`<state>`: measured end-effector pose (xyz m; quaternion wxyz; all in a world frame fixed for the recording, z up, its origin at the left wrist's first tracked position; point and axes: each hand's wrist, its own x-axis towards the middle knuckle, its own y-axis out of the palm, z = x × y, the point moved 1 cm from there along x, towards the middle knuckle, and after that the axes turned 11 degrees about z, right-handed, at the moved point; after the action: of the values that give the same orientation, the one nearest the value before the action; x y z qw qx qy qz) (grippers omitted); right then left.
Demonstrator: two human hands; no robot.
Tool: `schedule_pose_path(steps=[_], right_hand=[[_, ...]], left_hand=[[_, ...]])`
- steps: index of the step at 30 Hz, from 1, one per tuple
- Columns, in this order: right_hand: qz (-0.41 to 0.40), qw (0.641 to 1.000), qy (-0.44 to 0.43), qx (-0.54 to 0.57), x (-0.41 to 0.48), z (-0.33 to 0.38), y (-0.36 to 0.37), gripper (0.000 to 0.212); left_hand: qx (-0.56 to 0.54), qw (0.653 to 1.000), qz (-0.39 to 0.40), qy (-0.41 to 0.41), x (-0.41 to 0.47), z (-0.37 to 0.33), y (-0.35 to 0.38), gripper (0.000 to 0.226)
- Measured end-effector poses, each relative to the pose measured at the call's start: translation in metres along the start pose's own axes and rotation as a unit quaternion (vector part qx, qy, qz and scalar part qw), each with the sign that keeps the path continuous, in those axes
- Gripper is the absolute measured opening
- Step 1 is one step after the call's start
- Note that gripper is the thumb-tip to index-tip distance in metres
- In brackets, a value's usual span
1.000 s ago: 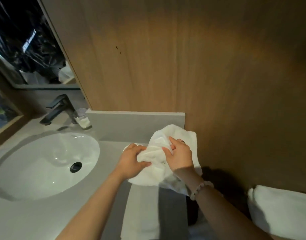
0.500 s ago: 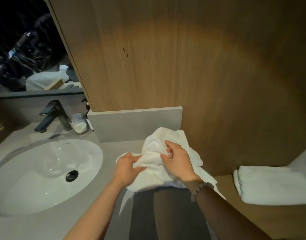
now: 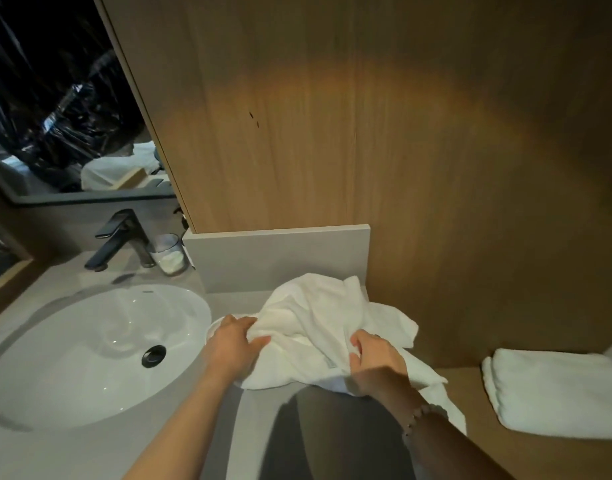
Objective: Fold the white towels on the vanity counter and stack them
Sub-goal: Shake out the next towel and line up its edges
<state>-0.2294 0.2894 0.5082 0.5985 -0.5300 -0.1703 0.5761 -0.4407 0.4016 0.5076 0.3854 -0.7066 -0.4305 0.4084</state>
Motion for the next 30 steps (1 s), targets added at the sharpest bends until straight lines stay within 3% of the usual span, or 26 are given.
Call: schedule_pose_path(steps=[4, 6, 8, 10, 12, 16, 20, 23, 25, 27, 30], right_hand=[[-0.018, 0.991, -0.040, 0.124, 0.006, -0.001, -0.014, 0.029], [-0.044, 0.974, -0.076, 0.207, 0.012, 0.005, -0.020, 0.011], [-0.076, 0.962, -0.103, 0.242, 0.020, 0.012, -0.027, 0.022], [-0.100, 0.951, -0.109, 0.270, 0.026, 0.014, -0.032, 0.015], [-0.119, 0.942, -0.107, 0.295, 0.031, 0.013, -0.037, 0.008], [-0.135, 0.939, -0.119, 0.294, 0.036, 0.006, -0.040, 0.016], [-0.151, 0.933, -0.119, 0.303, 0.043, 0.006, -0.035, 0.017], [-0.155, 0.924, -0.151, 0.316, 0.042, 0.006, -0.031, 0.009], [-0.153, 0.921, -0.161, 0.319, 0.041, 0.004, -0.029, 0.007], [-0.132, 0.929, -0.148, 0.312, 0.041, 0.002, -0.028, 0.007], [-0.099, 0.938, -0.120, 0.309, 0.043, 0.000, -0.024, 0.008]], left_hand=[[0.040, 0.995, -0.053, -0.076, -0.004, -0.013, -0.002, 0.072], [0.026, 0.990, -0.131, -0.035, -0.011, -0.025, -0.004, 0.069], [0.014, 0.977, -0.199, 0.070, -0.018, -0.037, 0.002, 0.056], [0.018, 0.982, -0.119, 0.147, -0.030, -0.054, 0.017, 0.051], [0.052, 0.989, -0.009, 0.138, -0.037, -0.066, 0.037, 0.054], [0.124, 0.988, 0.035, 0.088, -0.036, -0.064, 0.056, 0.059], [0.086, 0.990, 0.066, 0.086, -0.038, -0.048, 0.051, 0.050], [0.083, 0.989, 0.064, 0.101, -0.042, -0.044, 0.045, 0.059], [0.008, 0.991, 0.038, 0.126, -0.046, -0.038, 0.040, 0.055], [-0.091, 0.983, -0.006, 0.160, -0.050, -0.029, 0.032, 0.033], [-0.150, 0.977, -0.084, 0.129, -0.052, -0.011, 0.019, 0.010]])
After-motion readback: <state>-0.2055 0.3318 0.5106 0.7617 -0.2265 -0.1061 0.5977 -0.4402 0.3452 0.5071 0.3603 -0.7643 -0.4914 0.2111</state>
